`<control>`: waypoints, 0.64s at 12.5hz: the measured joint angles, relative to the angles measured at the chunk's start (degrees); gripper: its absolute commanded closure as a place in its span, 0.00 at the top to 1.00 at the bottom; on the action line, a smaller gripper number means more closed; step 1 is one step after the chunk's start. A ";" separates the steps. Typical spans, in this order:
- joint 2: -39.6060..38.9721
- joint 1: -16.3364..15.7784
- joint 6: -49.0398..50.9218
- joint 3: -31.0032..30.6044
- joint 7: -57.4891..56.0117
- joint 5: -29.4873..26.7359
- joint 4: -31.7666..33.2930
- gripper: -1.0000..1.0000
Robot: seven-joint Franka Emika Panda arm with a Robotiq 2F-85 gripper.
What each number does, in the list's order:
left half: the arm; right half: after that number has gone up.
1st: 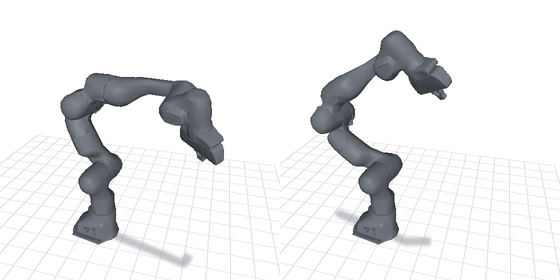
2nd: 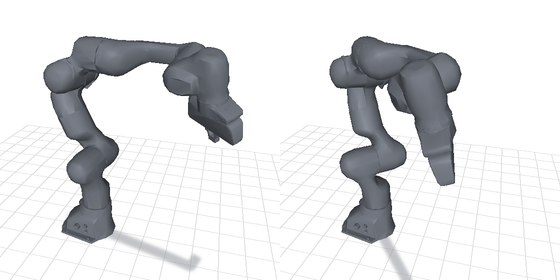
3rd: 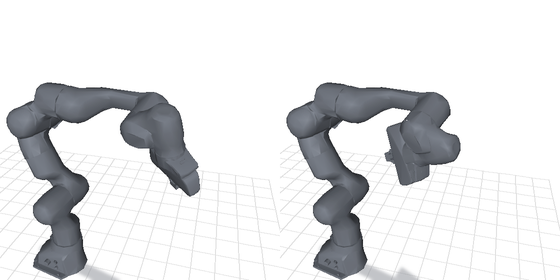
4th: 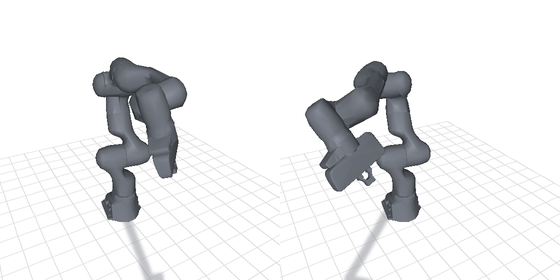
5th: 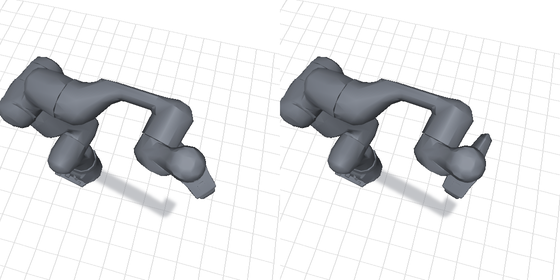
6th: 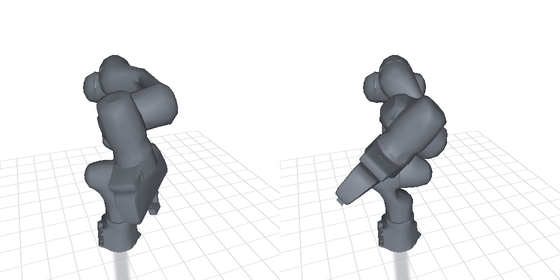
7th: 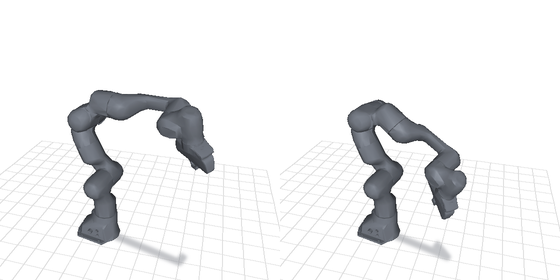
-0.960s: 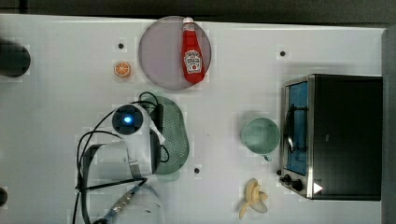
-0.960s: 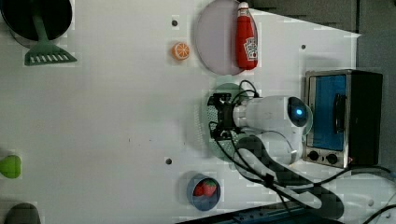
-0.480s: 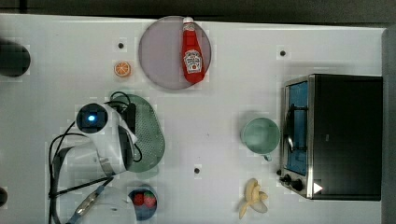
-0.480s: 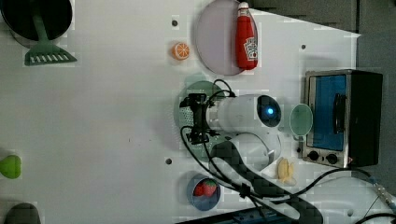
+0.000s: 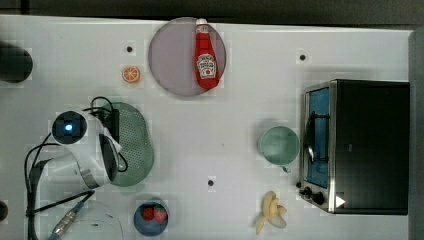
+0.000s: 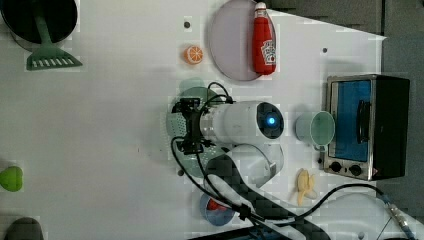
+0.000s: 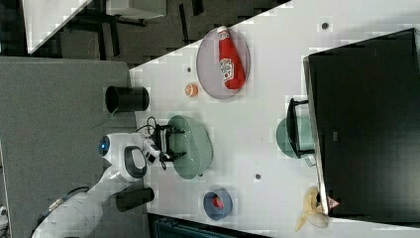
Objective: Drag strainer right to left.
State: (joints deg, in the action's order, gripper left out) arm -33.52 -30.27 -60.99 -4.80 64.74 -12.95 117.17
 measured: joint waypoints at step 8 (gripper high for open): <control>-5.09 -5.76 0.00 1.23 7.72 -2.58 -7.05 1.00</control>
State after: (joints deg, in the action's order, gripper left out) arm -38.61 -36.03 -60.99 -3.57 72.46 -15.53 110.12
